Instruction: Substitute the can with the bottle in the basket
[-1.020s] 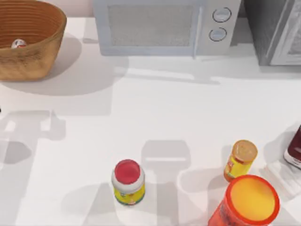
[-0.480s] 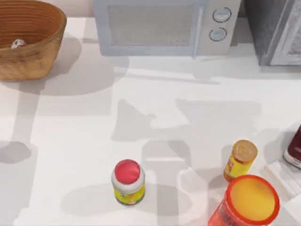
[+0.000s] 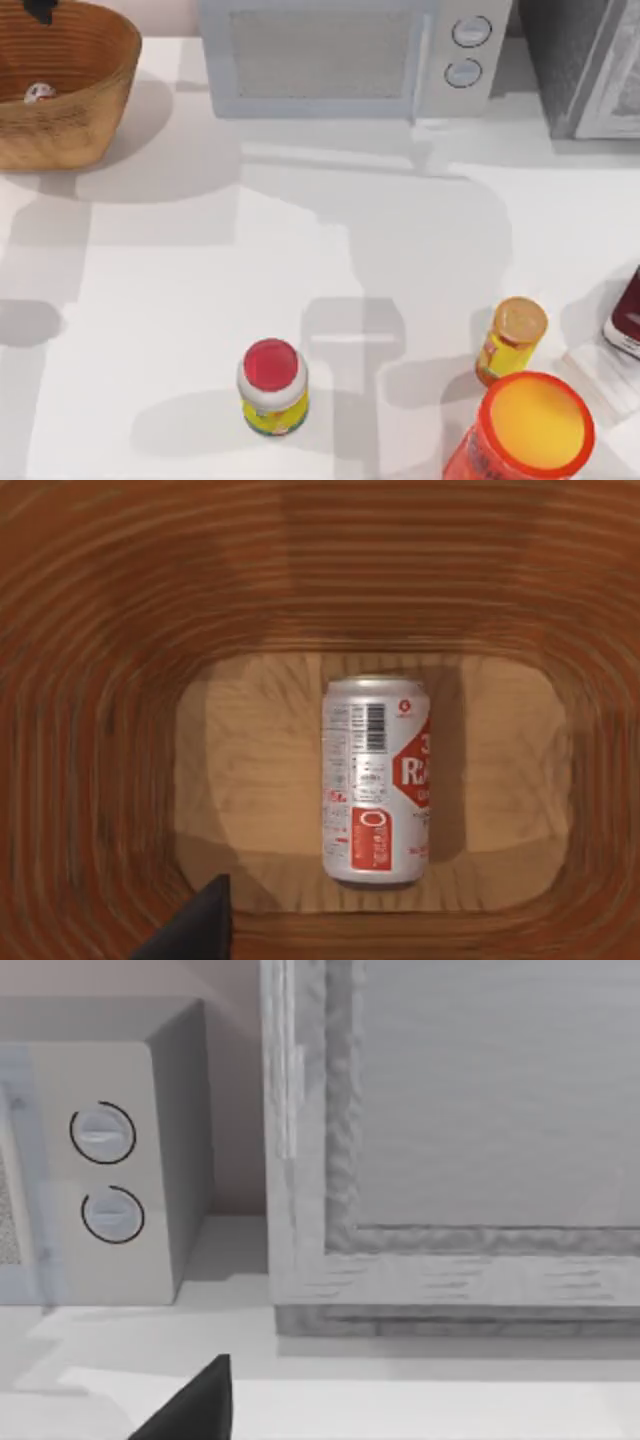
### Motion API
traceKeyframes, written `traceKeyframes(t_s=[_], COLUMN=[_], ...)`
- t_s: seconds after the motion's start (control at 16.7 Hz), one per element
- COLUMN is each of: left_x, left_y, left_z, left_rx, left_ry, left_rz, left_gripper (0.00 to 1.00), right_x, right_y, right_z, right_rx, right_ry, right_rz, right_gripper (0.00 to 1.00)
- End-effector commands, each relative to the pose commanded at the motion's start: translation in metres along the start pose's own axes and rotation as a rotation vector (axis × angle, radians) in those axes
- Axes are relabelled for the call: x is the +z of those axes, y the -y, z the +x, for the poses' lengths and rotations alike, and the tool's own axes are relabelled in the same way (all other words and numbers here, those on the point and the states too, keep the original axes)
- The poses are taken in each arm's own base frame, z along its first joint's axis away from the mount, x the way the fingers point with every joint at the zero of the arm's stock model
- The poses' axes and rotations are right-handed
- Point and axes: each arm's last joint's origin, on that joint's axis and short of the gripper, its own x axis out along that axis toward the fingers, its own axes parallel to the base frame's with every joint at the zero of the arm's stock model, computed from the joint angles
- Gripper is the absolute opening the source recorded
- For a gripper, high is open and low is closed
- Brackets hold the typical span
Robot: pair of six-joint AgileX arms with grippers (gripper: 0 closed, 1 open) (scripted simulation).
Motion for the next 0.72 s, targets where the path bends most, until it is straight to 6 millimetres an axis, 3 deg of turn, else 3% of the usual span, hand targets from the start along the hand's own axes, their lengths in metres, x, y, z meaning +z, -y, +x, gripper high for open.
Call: traceKeyframes(t_s=[0.18,0.36,0.48,0.72], left_x=[0.003,-0.002,-0.004,-0.005], left_y=[-0.008,-0.012,-0.014,-0.014], left_z=[0.051,0.086,0.097,0.098], left_rx=[-0.007,-0.014,-0.016,-0.016], left_ry=[-0.108,-0.181,-0.204,-0.207], left_rz=[0.002,0.003,0.003,0.003], left_gripper=[1.0,1.0,1.0,1.0], right_x=[0.0,0.0,0.0,0.0], right_y=[0.0,0.0,0.0,0.0], right_z=[0.0,0.0,0.0,0.0], right_rx=[0.0,0.0,0.0,0.0], right_ry=[0.0,0.0,0.0,0.0], right_rz=[0.0,0.0,0.0,0.0], right_gripper=[1.0,1.0,1.0,1.0])
